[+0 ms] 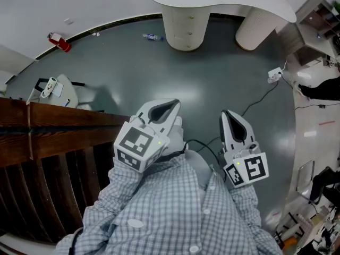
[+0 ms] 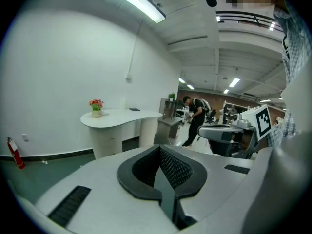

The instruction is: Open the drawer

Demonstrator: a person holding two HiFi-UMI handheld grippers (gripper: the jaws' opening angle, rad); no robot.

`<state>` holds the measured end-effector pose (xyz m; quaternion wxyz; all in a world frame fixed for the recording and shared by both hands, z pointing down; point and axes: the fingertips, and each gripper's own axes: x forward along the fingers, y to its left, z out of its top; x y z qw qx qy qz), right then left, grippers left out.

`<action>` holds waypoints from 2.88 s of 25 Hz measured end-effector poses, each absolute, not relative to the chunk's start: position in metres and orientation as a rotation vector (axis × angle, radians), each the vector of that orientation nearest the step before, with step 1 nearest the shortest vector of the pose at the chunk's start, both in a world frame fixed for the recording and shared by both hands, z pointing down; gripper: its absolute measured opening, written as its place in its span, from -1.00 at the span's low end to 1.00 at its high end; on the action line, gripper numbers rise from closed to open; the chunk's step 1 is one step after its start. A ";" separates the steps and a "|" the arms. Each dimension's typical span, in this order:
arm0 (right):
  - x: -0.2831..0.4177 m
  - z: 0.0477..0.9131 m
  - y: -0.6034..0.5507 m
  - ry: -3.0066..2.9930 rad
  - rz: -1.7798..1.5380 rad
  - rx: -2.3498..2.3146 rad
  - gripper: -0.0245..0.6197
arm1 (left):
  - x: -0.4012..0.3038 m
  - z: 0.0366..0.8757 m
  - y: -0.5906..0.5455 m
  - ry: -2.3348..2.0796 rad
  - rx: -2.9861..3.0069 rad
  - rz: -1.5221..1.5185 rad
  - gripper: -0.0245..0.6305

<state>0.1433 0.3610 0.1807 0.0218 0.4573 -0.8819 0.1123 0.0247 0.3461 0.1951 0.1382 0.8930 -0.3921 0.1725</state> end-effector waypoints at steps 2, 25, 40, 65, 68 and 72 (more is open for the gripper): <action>0.146 0.183 0.356 -2.723 0.357 1.430 -0.90 | 0.026 0.196 0.340 -1.130 2.585 0.493 -0.92; 0.160 0.189 0.189 -2.605 0.365 1.546 -0.90 | 0.054 0.198 0.153 -0.963 2.656 0.471 -0.91; 0.149 0.190 0.106 -2.629 0.359 1.526 -0.90 | 0.035 0.198 0.071 -1.018 2.648 0.454 -0.92; 0.166 0.214 -0.002 -2.714 0.392 1.215 -0.90 | 0.039 0.212 -0.007 -1.287 2.468 0.408 -0.92; 0.174 0.216 -0.026 -2.730 0.386 1.139 -0.90 | 0.049 0.211 -0.025 -1.339 2.432 0.389 -0.92; 0.181 0.219 -0.054 -2.753 0.374 1.016 -0.90 | 0.059 0.212 -0.046 -1.416 2.374 0.370 -0.92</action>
